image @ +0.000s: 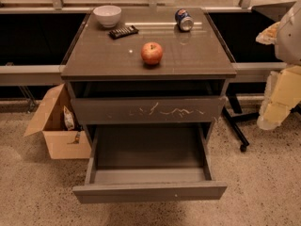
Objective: Place apple into middle drawer
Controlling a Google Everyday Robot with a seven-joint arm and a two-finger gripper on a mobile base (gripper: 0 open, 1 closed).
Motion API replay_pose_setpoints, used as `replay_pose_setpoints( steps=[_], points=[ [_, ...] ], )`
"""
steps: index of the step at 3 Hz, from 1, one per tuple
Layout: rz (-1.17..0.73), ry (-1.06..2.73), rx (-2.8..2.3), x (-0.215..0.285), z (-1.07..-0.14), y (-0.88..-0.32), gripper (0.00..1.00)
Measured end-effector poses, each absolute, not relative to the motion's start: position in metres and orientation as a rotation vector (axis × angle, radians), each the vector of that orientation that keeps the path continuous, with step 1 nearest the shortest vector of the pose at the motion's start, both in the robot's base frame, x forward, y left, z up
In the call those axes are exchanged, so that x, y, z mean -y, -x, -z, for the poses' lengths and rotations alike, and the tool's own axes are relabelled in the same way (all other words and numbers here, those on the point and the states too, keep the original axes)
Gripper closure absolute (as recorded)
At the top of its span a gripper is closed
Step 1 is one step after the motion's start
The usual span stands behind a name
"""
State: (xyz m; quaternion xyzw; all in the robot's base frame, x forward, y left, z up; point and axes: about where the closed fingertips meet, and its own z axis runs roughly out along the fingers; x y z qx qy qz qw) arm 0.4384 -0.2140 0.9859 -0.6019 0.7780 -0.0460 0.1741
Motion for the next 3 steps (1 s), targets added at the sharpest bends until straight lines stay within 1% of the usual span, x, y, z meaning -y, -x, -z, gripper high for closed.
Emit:
replay_pose_setpoints(
  steps=[1,2,3],
  points=[
    [0.13,1.706,-2.205,0.214,-0.986,-0.439,0.0],
    [0.116,1.676,-2.183,0.211,-0.984,-0.46,0.0],
    [0.054,1.662,-2.131,0.202,-0.978,-0.5,0.0]
  ],
)
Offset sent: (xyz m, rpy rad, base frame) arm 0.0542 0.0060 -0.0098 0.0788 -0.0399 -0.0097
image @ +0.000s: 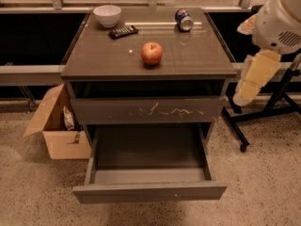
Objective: Place apple into middle drawer
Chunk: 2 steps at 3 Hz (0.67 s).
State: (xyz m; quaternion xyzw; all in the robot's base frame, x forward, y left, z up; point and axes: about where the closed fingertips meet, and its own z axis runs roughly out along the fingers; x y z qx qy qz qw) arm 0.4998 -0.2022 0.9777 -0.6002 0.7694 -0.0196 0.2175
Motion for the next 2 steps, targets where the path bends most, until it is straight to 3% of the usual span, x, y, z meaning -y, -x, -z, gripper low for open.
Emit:
replay_pose_setpoints(
  steps=[2],
  points=[
    [-0.132,1.606,-2.006,0.173,-0.949,-0.584,0.0]
  ],
)
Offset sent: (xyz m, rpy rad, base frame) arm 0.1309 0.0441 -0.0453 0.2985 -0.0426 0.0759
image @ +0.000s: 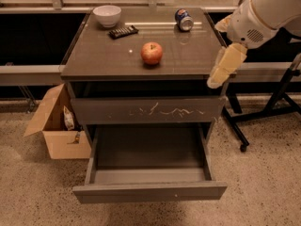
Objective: Place apple into middle drawer
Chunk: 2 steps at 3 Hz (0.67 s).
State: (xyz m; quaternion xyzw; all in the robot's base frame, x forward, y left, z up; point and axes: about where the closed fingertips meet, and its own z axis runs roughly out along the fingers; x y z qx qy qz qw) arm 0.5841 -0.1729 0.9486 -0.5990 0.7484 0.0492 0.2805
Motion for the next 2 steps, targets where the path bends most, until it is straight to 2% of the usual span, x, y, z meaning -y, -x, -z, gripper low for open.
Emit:
replay_pose_setpoints(
  steps=[1,2],
  points=[
    [-0.219,1.575,-1.946,0.1564,-0.9323,-0.6202,0.0],
    [-0.22,1.575,-1.946,0.1562,-0.9323,-0.6203,0.0]
  ],
)
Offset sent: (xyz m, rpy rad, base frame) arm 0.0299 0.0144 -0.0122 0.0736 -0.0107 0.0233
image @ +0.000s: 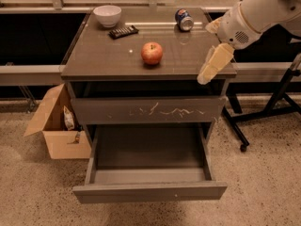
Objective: Place apple into middle drawer
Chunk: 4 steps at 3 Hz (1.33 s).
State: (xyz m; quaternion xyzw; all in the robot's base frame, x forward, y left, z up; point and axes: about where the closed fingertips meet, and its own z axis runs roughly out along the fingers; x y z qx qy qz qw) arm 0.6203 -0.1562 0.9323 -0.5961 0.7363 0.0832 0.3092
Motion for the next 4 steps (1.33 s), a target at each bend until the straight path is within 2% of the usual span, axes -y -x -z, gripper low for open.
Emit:
replay_pose_setpoints(
  steps=[4],
  points=[
    [-0.405,1.475,-1.857,0.086,-0.897,-0.706,0.0]
  ],
)
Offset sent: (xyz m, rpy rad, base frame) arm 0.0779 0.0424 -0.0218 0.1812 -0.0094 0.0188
